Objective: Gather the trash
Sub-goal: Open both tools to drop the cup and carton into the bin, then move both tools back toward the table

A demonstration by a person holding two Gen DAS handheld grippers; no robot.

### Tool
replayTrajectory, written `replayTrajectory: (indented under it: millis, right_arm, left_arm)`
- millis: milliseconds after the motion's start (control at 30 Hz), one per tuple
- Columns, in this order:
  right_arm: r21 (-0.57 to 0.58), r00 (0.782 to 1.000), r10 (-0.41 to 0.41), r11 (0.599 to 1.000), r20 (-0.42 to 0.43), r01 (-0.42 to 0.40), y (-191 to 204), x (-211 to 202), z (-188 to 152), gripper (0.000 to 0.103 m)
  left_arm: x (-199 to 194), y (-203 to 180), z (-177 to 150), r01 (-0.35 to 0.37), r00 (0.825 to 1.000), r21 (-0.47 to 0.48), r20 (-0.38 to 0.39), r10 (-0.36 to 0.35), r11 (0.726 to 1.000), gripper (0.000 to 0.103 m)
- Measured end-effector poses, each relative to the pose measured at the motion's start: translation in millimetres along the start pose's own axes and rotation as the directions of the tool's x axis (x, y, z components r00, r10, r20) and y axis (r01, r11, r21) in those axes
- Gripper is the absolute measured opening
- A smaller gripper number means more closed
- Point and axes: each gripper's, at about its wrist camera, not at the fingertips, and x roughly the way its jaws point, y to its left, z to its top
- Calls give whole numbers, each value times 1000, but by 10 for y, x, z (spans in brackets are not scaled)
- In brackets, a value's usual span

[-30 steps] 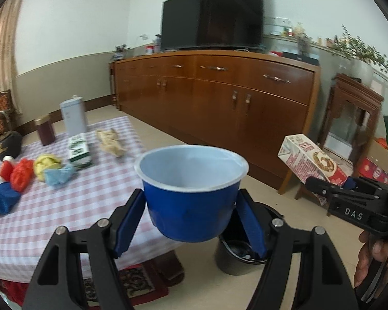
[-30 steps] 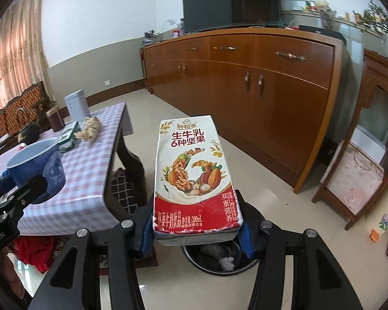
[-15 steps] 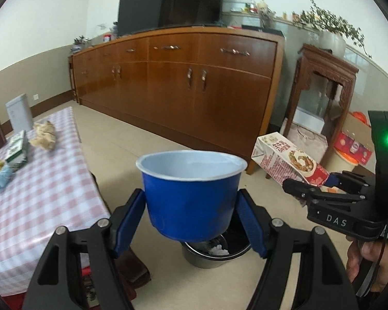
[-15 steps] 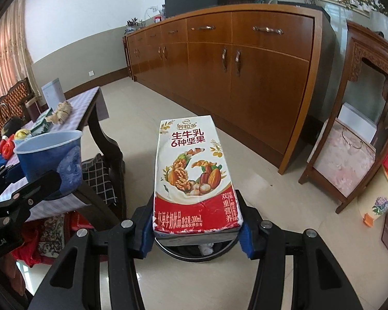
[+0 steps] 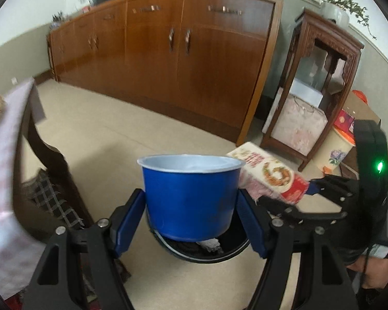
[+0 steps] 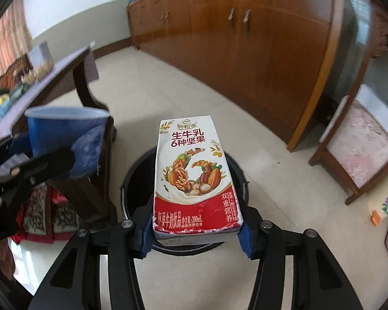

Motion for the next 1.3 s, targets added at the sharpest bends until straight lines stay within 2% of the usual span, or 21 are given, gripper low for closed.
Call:
replayTrajectory:
  millis: [67, 100, 133, 167, 267, 333, 467, 633, 967, 1133, 1300]
  right_arm:
    - [-36, 998, 41, 998, -55, -43, -26, 287, -35, 55]
    - [-51, 998, 32, 998, -55, -35, -57, 420, -67, 58]
    - [-43, 997, -4, 999, -76, 1, -112, 558, -107, 86]
    - [-26, 994, -22, 999, -107, 19, -165, 644, -136, 103]
    - [20, 988, -50, 998, -147, 53, -303, 741, -228, 103]
    - [29, 986, -71, 997, -149, 76, -327, 726, -242, 103]
    - [40, 985, -106, 993, -136, 112, -325, 606, -250, 103]
    - [57, 987, -123, 990, -106, 129, -267, 397, -184, 103]
    - [69, 992, -124, 990, -40, 126, -55, -27, -163, 103]
    - [73, 993, -114, 991, -13, 114, 70, -268, -162, 103]
    - [60, 994, -95, 994, 51, 92, 296, -629, -162, 103]
  left_arm:
    - [304, 49, -23, 103, 992, -41, -63, -105, 994, 75]
    - [425, 87, -44, 135, 986, -70, -85, -141, 988, 83]
    - [574, 150, -82, 147, 980, -118, -119, -161, 982, 94]
    - [681, 217, -131, 122, 978, -167, -149, -147, 978, 95]
    - [704, 318, -242, 43, 982, -210, -171, -80, 977, 95]
    - [637, 318, -303, -13, 985, -191, -173, -21, 982, 99]
    - [451, 269, -383, -109, 983, -135, -161, 86, 985, 99]
    - [236, 202, -387, -141, 982, -111, -141, 125, 984, 100]
    - [-27, 180, -369, -154, 984, -110, -103, 143, 982, 100]
    - [-270, 175, -421, -169, 984, -114, -80, 161, 979, 100]
    - [-573, 227, -510, -201, 979, -119, -57, 195, 972, 100]
